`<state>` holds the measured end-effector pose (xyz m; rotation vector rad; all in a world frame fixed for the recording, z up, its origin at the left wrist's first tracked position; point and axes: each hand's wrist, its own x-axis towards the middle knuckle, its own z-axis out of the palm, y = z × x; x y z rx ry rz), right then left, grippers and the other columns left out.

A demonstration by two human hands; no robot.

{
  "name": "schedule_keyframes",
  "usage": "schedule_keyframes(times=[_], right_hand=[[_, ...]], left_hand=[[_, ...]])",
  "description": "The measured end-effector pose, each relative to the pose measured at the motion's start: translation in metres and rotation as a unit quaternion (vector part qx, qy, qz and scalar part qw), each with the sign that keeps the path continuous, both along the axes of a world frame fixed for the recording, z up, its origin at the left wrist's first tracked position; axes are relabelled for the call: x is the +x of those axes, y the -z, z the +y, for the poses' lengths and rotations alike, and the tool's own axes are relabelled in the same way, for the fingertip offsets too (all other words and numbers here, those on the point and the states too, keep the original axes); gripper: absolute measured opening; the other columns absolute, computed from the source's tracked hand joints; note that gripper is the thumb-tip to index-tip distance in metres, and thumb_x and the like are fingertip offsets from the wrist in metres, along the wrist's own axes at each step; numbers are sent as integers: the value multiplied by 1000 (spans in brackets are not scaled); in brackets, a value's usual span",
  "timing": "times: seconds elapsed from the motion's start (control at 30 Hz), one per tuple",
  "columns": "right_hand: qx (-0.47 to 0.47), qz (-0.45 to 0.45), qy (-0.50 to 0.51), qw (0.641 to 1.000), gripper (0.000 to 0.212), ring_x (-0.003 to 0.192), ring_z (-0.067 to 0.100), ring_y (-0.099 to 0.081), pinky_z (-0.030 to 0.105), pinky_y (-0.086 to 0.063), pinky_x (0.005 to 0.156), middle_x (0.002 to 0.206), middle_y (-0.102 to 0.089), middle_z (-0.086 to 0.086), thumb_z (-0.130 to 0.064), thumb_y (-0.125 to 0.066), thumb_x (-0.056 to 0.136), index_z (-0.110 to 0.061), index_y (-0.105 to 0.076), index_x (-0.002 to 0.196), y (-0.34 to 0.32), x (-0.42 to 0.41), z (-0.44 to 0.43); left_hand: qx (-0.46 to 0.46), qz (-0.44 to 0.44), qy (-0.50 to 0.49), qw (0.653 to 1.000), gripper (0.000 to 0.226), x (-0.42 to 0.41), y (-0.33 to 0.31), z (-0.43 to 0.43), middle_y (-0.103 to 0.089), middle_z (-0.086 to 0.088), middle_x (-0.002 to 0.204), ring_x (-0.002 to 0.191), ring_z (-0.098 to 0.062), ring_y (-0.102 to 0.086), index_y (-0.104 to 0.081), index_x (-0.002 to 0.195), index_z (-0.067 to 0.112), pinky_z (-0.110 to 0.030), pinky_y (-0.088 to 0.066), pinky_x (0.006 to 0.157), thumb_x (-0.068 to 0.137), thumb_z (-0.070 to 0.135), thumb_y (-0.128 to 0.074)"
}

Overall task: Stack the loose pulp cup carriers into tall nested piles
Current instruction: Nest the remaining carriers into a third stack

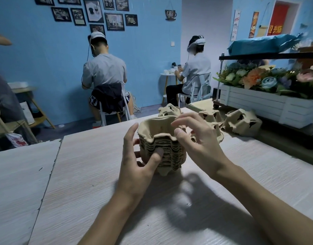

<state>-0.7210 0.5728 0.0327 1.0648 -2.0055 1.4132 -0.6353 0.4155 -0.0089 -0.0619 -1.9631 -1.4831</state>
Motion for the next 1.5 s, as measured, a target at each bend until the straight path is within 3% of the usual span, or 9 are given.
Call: schedule_keyframes(times=[0.2, 0.37, 0.6, 0.73, 0.83, 1.03, 1.13, 1.33, 1.5], right_hand=[[-36, 1, 30, 999, 30, 108, 11, -56, 25, -43, 88, 108, -61, -3, -37, -51, 91, -15, -71, 99, 0, -15, 10], [148, 8, 275, 950, 38, 124, 23, -42, 35, -29, 94, 131, -57, 3, -34, -58, 91, -18, -58, 126, 21, -68, 30], [258, -85, 305, 913, 52, 134, 28, -39, 46, -24, 108, 141, -54, 6, -40, -60, 93, -23, -46, 140, 29, -103, 41], [271, -86, 299, 911, 45, 130, 30, -39, 48, -24, 107, 137, -55, 4, -42, -60, 93, -28, -50, 136, 26, -102, 43], [307, -93, 286, 903, 42, 128, 31, -36, 47, -23, 106, 135, -58, 3, -44, -58, 94, -31, -54, 134, 23, -99, 43], [143, -65, 164, 974, 56, 116, 26, -52, 37, -44, 98, 118, -64, 7, -19, -75, 84, -20, -51, 135, 19, -90, 42], [71, -70, 140, 985, 66, 94, 17, -61, 9, -44, 80, 103, -60, 3, -7, -76, 83, -17, -43, 139, 16, -83, 39], [94, -112, 104, 984, 88, 92, 12, -55, 7, -38, 78, 100, -50, -4, -5, -75, 82, -33, -25, 149, 18, -78, 43], [164, -133, 90, 973, 98, 110, 16, -45, 11, -35, 90, 127, -27, 3, -2, -72, 79, -53, -18, 143, 12, -75, 49]], left_hand=[[-23, 2, -26, 999, 60, -4, 6, -5, -52, 4, 135, 115, -30, -59, -43, 130, 51, -53, -53, 93, 76, 57, -69], [-3, 3, -31, 1000, 52, -1, 5, -4, -49, 5, 135, 102, -6, -62, -41, 124, 54, -20, -54, 76, 89, 33, -73], [14, -11, -31, 999, 54, -2, 4, -6, -49, 5, 136, 115, -23, -60, -40, 127, 51, -42, -57, 89, 81, 44, -69], [22, -7, -25, 999, 52, -1, 3, -5, -49, 4, 136, 106, -14, -62, -40, 127, 50, -23, -55, 74, 86, 43, -71], [25, -10, -27, 999, 53, -1, 2, -4, -48, 5, 137, 107, -15, -63, -40, 127, 52, -27, -55, 77, 84, 52, -70], [27, -14, -23, 999, 55, 1, 1, -4, -49, 5, 135, 102, -17, -65, -39, 126, 53, -22, -54, 71, 77, 53, -67], [28, -14, -26, 999, 56, 1, 1, -3, -50, 4, 135, 101, -17, -64, -39, 125, 54, -20, -52, 72, 75, 51, -65], [28, -5, -33, 999, 52, 0, 2, -3, -52, 5, 135, 103, -18, -63, -40, 122, 56, -24, -51, 78, 82, 52, -73], [26, -1, -29, 999, 50, 0, 3, -4, -52, 7, 132, 103, -17, -64, -41, 122, 55, -24, -51, 77, 85, 44, -72]])
